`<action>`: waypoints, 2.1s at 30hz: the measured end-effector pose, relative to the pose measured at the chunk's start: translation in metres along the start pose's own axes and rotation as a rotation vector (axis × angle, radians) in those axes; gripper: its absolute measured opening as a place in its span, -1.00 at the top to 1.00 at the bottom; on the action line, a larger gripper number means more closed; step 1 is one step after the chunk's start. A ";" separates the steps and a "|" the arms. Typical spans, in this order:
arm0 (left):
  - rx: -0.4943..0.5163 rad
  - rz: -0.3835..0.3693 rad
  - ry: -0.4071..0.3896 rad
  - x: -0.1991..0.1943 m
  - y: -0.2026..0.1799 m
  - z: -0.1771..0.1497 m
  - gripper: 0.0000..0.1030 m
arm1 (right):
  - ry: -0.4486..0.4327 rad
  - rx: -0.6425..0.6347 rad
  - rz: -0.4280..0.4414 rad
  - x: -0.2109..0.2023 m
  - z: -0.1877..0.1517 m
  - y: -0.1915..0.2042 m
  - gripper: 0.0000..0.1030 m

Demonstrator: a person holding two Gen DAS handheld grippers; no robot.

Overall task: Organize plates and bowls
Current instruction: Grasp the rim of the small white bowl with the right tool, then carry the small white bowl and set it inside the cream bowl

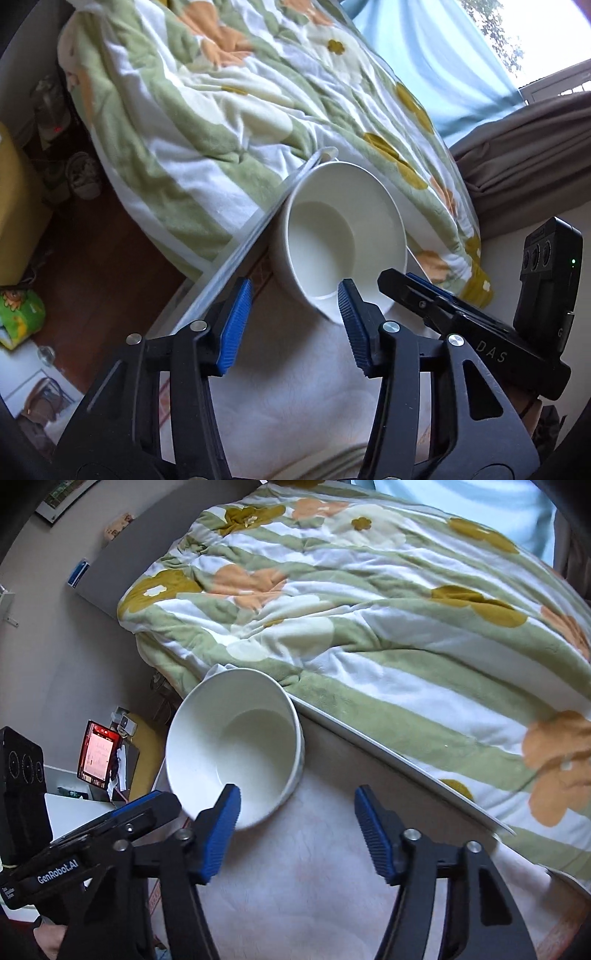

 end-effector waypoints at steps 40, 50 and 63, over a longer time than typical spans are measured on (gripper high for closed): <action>0.378 -0.009 -0.071 -0.075 -0.093 -0.120 0.66 | -0.235 0.146 -0.026 -0.122 -0.093 -0.006 0.73; 0.509 -0.082 -0.004 -0.093 -0.148 -0.249 0.66 | -0.303 0.263 -0.111 -0.207 -0.210 -0.040 0.73; 0.679 -0.122 0.161 -0.062 -0.196 -0.411 0.66 | -0.328 0.471 -0.211 -0.262 -0.358 -0.092 0.73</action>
Point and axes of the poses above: each gripper's, at about its wrist camera, not at the fingertips, and x roughly the way its jaws point, y to its left, z to its top, the point moved 7 cm from there along x, roughly the way its jaws point, and after that the axes turned 11 degrees about -x, right-handed, at the moved point
